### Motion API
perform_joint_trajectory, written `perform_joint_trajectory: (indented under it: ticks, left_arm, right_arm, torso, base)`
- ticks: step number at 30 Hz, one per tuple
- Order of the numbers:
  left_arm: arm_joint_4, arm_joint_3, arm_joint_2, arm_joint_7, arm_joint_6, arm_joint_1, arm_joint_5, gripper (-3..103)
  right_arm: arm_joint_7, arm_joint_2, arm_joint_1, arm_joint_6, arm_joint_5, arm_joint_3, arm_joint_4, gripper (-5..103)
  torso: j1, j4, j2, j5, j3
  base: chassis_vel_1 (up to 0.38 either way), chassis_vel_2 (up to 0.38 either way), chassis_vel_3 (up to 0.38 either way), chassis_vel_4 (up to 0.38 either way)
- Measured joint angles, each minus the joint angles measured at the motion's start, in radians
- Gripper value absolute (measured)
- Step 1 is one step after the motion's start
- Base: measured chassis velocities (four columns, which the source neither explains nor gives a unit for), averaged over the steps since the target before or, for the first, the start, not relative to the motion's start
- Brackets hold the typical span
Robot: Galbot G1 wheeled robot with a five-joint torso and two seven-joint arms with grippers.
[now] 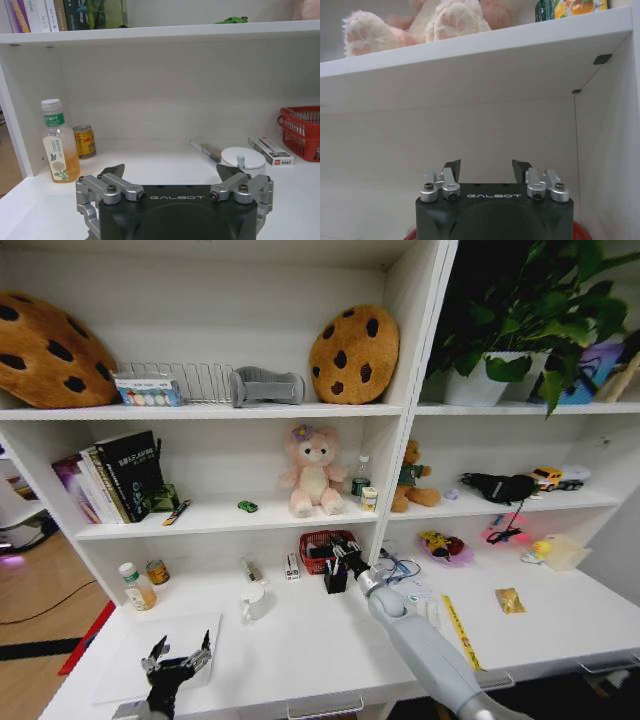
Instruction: Organize the objects on the table.
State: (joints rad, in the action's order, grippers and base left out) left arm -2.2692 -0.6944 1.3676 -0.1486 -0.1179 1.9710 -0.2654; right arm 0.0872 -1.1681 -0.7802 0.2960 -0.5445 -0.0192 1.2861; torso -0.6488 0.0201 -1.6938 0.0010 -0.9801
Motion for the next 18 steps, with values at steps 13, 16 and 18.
perform_joint_trajectory:
  ticks: [13, 16, 18]
  left_arm:
    - [0.005, 0.011, 0.012, 0.001, 0.0, -0.006, 0.009, 100]
    - [0.002, 0.012, 0.017, 0.002, 0.003, -0.003, 0.012, 100]
    - [0.0, 0.012, 0.02, 0.004, 0.005, -0.003, 0.014, 100]
  right_arm:
    - [-0.053, 0.126, -0.172, -0.075, -0.05, 0.005, 0.305, 97]
    - [-0.09, 0.15, -0.201, -0.106, -0.088, 0.006, 0.398, 100]
    - [-0.122, 0.174, -0.232, -0.143, -0.112, 0.0, 0.471, 100]
  torso:
    - [0.0, 0.0003, 0.0, 0.0, 0.0]
    - [0.0, 0.0002, 0.0, 0.0, 0.0]
    - [0.0, 0.0, 0.0, 0.0, 0.0]
  base:
    - [0.0, 0.0, 0.0, 0.0]
    - [0.0, 0.0, 0.0, 0.0]
    - [0.0, 0.0, 0.0, 0.0]
